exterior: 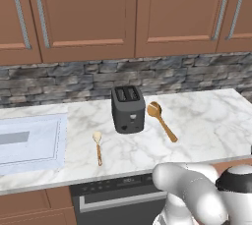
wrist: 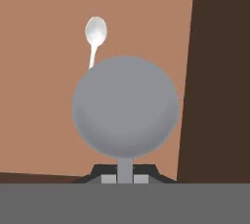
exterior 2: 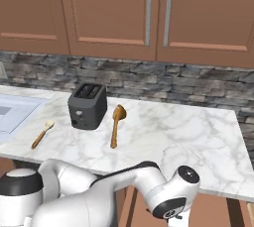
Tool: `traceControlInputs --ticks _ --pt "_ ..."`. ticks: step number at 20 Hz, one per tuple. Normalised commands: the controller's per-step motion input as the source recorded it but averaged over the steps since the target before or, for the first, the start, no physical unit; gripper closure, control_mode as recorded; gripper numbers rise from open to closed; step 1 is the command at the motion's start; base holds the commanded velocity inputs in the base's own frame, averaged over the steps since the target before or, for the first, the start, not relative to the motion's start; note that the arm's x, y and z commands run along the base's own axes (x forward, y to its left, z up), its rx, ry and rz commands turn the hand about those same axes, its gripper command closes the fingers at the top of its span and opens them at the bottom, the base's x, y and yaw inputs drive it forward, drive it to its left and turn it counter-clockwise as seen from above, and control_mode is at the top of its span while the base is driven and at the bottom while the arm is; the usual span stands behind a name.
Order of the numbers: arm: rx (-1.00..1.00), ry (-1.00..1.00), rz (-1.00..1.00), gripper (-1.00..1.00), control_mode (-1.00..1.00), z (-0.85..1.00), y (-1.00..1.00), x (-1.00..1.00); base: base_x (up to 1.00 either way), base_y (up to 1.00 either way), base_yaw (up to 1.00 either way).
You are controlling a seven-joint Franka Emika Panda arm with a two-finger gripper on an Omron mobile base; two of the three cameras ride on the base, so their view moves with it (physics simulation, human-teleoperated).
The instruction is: Organize the utensils by type. Pick up the wooden spoons from the counter and place them in the open cabinet. Then pick up the metallic utensils from the counter and place them in the open drawer.
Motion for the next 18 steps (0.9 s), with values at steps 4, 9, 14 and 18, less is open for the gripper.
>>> traceControlInputs --ticks 4,9,14,18 --pt "-0.09 0.00 0.00 1.00 -1.00 -0.43 -0.18 0.00 0.00 0.00 0.00" --pt "-0.02 0.03 0.00 1.00 -1.00 -0.35 -0.31 0.00 0.00 0.00 0.00" --pt "0.00 0.12 0.00 1.00 -1.00 -0.29 -0.24 0.02 0.00 0.00 0.00" --pt "0.00 0.09 0.00 1.00 -1.00 -0.30 -0.18 0.09 0.00 0.00 0.00"
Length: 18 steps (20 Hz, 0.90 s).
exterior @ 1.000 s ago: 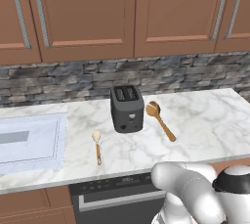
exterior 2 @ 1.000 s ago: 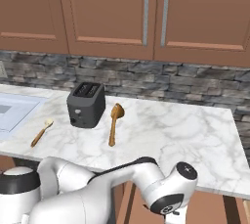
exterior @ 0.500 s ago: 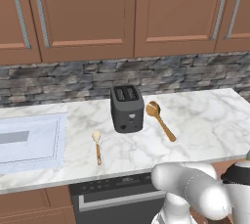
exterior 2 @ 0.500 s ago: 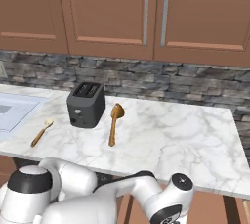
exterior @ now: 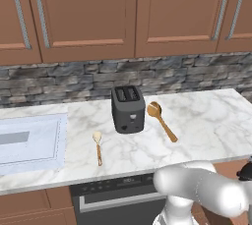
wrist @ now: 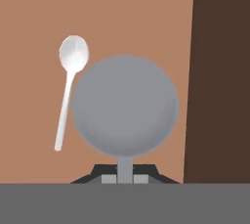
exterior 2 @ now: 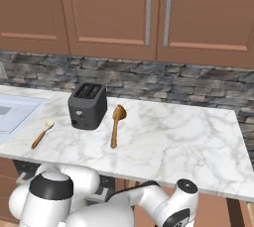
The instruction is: Organize the utensils by type. Pick up the wooden spoons from the counter and place them in the open cabinet. Then pick up the metallic utensils from the counter and place them in the open drawer.
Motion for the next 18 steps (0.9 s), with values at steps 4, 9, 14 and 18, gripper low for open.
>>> traceControlInputs --ticks 4,9,14,18 --pt "0.00 0.09 0.00 1.00 -1.00 -0.26 -0.19 0.09 0.00 0.00 0.00" --pt "0.00 0.01 0.00 1.00 -1.00 -0.26 -0.14 0.01 0.00 0.00 0.00" --pt "0.00 0.00 0.00 1.00 -1.00 -0.30 -0.14 0.01 0.00 0.00 0.00" --pt "0.02 0.00 0.00 1.00 -1.00 -0.29 -0.12 0.00 0.00 0.00 0.00"
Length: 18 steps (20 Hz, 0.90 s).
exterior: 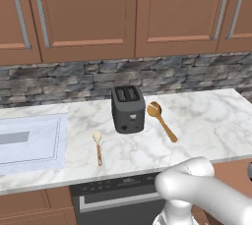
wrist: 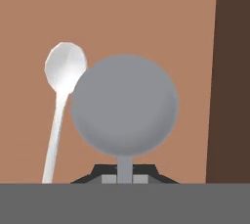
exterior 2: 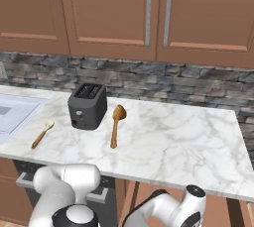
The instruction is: Organize the utensils by type. Pick up the wooden spoons from the counter and place them in the open cabinet. Then pick up the metallic utensils from the counter and place them in the open drawer.
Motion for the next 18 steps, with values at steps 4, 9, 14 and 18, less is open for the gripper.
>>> traceControlInputs --ticks 4,9,14,18 --pt "0.02 0.00 0.00 1.00 -1.00 -0.28 -0.12 0.07 0.00 0.00 0.00" --pt "0.01 0.00 0.00 1.00 -1.00 -0.29 -0.15 0.08 0.00 0.00 0.00" --pt "0.02 0.00 0.00 1.00 -1.00 -0.28 -0.19 0.06 0.00 0.00 0.00" --pt "0.03 0.00 0.00 1.00 -1.00 -0.30 -0.20 0.01 0.00 0.00 0.00"
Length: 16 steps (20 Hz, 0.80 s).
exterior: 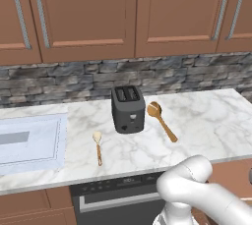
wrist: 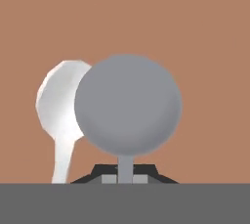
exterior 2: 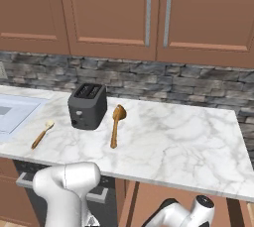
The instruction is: Organize the utensils by type. Pick up the wooden spoons from the counter and place them in the open cabinet. Then pick up the metallic utensils from the counter and place them in the open drawer.
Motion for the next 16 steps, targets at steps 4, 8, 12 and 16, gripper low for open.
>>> traceControlInputs --ticks 4,8,12,16 --pt "0.04 0.00 0.00 1.00 -1.00 -0.28 -0.14 0.00 0.00 0.00 0.00" --pt "0.05 0.00 0.00 1.00 -1.00 -0.21 -0.09 0.00 0.00 0.00 0.00" --pt "0.04 0.00 0.00 1.00 -1.00 -0.14 -0.08 -0.01 0.00 0.00 0.00" --pt "0.03 0.00 0.00 -1.00 -1.00 -0.07 -0.07 -0.07 0.00 0.00 0.00"
